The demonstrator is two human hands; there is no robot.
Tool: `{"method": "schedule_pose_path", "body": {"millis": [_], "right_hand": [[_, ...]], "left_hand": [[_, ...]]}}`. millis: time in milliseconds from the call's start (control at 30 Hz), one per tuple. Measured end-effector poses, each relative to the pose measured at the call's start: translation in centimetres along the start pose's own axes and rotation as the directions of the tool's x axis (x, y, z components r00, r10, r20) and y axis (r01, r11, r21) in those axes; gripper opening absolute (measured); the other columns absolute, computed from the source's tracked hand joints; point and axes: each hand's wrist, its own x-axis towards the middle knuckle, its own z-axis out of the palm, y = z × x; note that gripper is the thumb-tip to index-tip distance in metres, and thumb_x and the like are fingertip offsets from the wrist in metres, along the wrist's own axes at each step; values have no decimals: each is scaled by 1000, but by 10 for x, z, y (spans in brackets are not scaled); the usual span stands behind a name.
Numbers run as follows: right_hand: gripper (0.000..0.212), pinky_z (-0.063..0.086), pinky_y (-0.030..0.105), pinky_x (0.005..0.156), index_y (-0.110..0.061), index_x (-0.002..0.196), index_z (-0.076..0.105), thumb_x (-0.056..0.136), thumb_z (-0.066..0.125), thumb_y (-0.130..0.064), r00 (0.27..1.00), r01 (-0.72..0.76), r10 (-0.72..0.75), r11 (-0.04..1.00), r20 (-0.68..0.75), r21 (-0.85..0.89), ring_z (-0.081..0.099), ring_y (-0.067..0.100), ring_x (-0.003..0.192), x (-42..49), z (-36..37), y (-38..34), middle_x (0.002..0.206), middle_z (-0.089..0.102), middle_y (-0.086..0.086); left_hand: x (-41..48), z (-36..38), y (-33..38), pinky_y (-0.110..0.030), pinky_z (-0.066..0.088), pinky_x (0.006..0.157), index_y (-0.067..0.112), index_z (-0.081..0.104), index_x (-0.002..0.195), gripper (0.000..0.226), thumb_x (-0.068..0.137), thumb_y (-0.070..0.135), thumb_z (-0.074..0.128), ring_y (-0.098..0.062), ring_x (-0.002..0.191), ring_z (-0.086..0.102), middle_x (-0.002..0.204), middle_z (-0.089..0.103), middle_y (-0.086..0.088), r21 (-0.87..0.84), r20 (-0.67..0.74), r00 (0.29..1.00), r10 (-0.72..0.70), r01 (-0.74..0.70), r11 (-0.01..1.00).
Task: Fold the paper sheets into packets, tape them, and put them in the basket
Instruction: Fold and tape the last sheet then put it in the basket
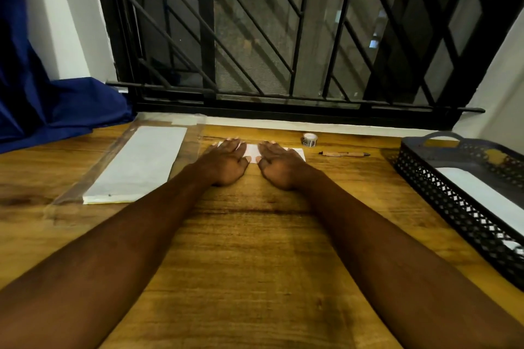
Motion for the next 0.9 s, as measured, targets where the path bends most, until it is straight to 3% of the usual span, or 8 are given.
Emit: {"method": "schedule_pose_path", "body": {"millis": [200, 400, 533, 667, 800, 900], "right_hand": [[65, 1, 49, 130, -20, 170, 6, 113, 18, -49, 975, -217, 219, 975, -23, 51, -4, 23, 164, -7, -1, 15, 178, -3, 3], [65, 2, 51, 130, -17, 170, 8, 113, 18, -48, 965, -248, 252, 967, -72, 59, -1, 27, 164, -11, 1, 13, 178, 0, 7], [62, 10, 54, 130, -14, 167, 22, 114, 25, -44, 966, -201, 211, 976, -152, 78, 10, 27, 163, -18, 4, 14, 176, 15, 9], [42, 42, 47, 114, -13, 140, 60, 108, 44, -35, 907, -72, 109, 992, -406, 106, 50, 27, 136, -26, 6, 16, 146, 59, 11], [41, 43, 47, 109, -18, 134, 64, 100, 50, -37, 848, -13, 14, 1000, -530, 6, 52, 26, 130, -32, 2, 7, 137, 62, 7], [42, 44, 48, 106, -22, 131, 65, 95, 56, -42, 846, 40, -69, 997, -529, -66, 51, 24, 128, -37, -2, -5, 133, 63, 2]], "left_hand": [[-2, 1, 2, -44, -1, 127, 17, 0, 165, 70, 109, 55, 16, -22, 159, -6, 173, -8, -5, -30, 6, 997, -74, 74, 997], [-4, 1, 4, -45, 0, 127, 15, 1, 165, 72, 108, 57, 16, -23, 160, -5, 173, -7, -6, -36, -11, 996, -89, 89, 995], [-7, 2, 6, -45, 2, 128, 16, 3, 165, 72, 107, 57, 16, -23, 160, -3, 173, -4, -5, -48, -36, 995, -98, 96, 994], [-17, 1, 10, -44, 8, 128, 16, 12, 165, 73, 107, 57, 28, -23, 159, 6, 173, 6, -4, -164, -112, 986, -123, 104, 981], [-32, -6, 11, -42, 23, 126, 24, 23, 163, 75, 101, 49, 56, -23, 156, 19, 172, 16, 2, -466, -283, 940, -192, 40, 884], [-43, -18, 5, -39, 37, 117, 25, 41, 153, 63, 97, 43, 64, -23, 147, 36, 163, 34, 2, -520, -362, 908, -212, -8, 854]]}}
